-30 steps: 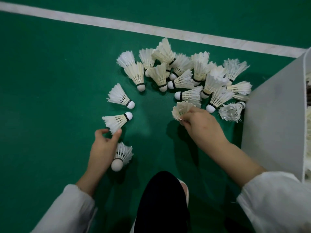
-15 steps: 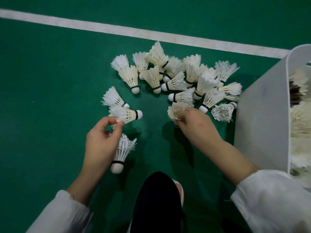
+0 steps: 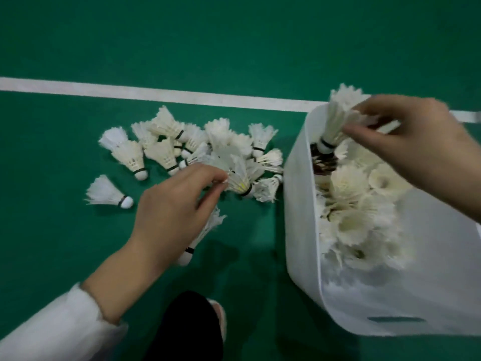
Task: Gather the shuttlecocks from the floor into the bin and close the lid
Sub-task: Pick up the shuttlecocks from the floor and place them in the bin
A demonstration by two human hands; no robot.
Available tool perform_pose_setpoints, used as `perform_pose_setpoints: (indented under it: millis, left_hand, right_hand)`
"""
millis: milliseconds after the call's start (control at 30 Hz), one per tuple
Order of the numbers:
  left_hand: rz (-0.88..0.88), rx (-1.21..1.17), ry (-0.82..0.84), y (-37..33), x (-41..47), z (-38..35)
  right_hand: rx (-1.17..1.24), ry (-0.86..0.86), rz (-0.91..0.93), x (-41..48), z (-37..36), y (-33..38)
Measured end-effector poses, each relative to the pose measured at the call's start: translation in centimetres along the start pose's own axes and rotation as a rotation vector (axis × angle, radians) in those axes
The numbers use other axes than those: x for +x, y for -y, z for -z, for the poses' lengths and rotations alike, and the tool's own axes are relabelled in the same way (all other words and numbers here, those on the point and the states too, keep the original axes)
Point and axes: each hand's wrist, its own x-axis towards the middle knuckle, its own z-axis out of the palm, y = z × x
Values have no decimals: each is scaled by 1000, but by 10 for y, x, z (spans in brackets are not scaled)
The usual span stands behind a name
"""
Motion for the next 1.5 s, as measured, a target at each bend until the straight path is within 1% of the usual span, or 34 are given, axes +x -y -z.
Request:
perform_pose_setpoints:
  millis: [100,167,233,300,433,567,700,867,1033,1167,1233,1300,1333,1400,1467,1500]
  left_hand:
    - [-76,-9,22,-18,9,-13]
    - [-108,-4,38,-25,10,-20]
    - [-123,23,58,-30,8,-27]
    - [-103,58,82,-33,4,-32]
    - [-56,47,83,-37,-1,-43]
    - [-51,-4,119,-45,-4,-49]
    - [-53,-8,163,-52,-6,-50]
    - [-54,9,164,-54,-4,-53]
    - [-77,-30,144,-54,-5,-54]
    - [-111,0,124,-57,-5,-52]
    - [-126,16,122,-58,-5,-51]
    - [-130,31,131,-59,-4,-50]
    - [-134,40,132,-59,-3,-50]
    - [-151,47,129,-62,-1,-49]
    - [-185,30,118,-64,2,-48]
    - [-202,28,115,-64,2,-46]
  right_hand:
    - [60,-105,-174,-21,11,-49]
    - [74,-144,-264,-35,12,-74]
    - [81,-160,-332,-48,12,-93]
    - [65,-178,-360,-58,14,-104]
    - [49,-217,-370,-68,16,-119]
    - [24,-198,-331,-67,4,-128]
    - [-78,-110,-324,-58,-17,-144]
    - [-333,8,-265,-51,-41,-160]
    - [-344,42,-282,-49,-40,-157]
    - [-340,52,-314,-60,-28,-143]
    - [-305,-43,-255,-65,-20,-128]
    - [-118,-150,-83,-68,-17,-102]
    - [8,-144,13,-69,-18,-85]
    - [174,-29,210,-71,-30,-55]
    - [155,98,373,-72,-48,-38]
    - [122,129,426,-72,-58,-31]
